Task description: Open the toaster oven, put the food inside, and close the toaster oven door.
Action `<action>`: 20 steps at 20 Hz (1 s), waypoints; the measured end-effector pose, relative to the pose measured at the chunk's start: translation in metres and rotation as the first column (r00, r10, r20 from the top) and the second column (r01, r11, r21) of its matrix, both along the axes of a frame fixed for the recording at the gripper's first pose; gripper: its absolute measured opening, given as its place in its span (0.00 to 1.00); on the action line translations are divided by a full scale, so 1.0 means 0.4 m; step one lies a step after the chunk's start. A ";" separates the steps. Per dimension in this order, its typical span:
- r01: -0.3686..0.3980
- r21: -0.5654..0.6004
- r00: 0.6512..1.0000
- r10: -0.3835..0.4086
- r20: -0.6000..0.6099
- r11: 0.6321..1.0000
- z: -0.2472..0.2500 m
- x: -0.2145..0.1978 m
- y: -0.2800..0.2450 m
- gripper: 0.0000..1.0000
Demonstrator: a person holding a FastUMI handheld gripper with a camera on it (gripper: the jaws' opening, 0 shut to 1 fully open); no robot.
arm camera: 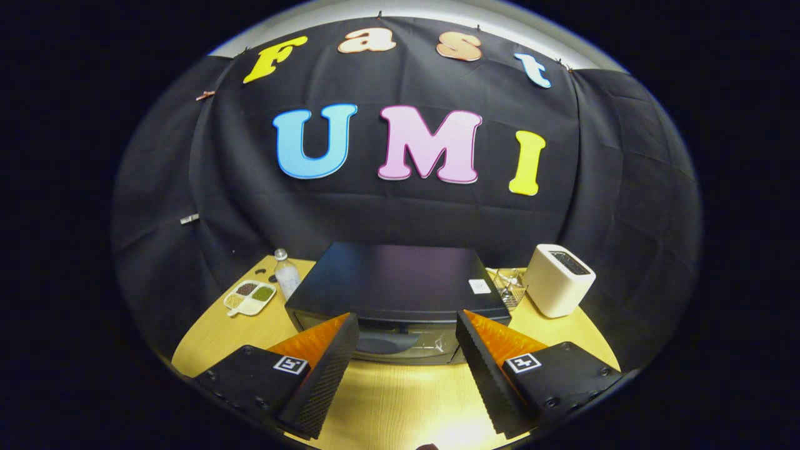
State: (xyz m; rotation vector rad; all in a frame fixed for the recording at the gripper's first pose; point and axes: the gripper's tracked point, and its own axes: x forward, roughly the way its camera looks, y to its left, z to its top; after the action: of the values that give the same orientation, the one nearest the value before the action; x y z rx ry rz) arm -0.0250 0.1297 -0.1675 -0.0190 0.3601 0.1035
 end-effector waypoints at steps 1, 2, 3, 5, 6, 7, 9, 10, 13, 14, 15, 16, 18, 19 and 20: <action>0.007 0.004 1.000 -0.007 0.020 1.000 0.033 0.001 -0.016 0.98; 0.015 0.008 0.999 -0.016 0.043 1.000 0.066 0.000 -0.032 0.98; 0.022 0.013 0.998 -0.023 0.065 1.000 0.101 0.001 -0.048 0.98; 0.041 0.018 0.993 -0.043 0.114 0.999 0.172 0.002 -0.087 0.98; 0.049 0.026 0.989 -0.052 0.140 0.998 0.206 -0.001 -0.105 0.98; 0.057 0.035 0.984 -0.062 0.166 0.998 0.243 -0.004 -0.125 0.98; 0.076 0.052 0.971 -0.086 0.222 0.996 0.317 -0.011 -0.174 0.98; 0.085 0.058 0.963 -0.097 0.251 0.995 0.355 -0.014 -0.200 0.98; 0.104 0.049 0.938 -0.114 0.327 0.993 0.444 -0.030 -0.284 0.98; 0.109 0.044 0.929 -0.117 0.350 0.993 0.467 -0.039 -0.311 0.98; 0.112 0.039 0.922 -0.118 0.368 0.993 0.488 -0.046 -0.336 0.98; 0.114 0.035 0.917 -0.119 0.381 0.993 0.504 -0.050 -0.363 0.98; 0.113 0.030 0.914 -0.116 0.388 0.993 0.518 -0.068 -0.417 0.98; 0.113 0.031 0.914 -0.116 0.389 0.993 0.524 -0.078 -0.445 0.98; 0.111 0.034 0.914 -0.116 0.389 0.993 0.526 -0.076 -0.475 0.98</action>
State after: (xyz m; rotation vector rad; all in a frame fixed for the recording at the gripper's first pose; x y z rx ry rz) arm -0.0555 -0.0602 0.0429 -0.0068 -0.0405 -0.0147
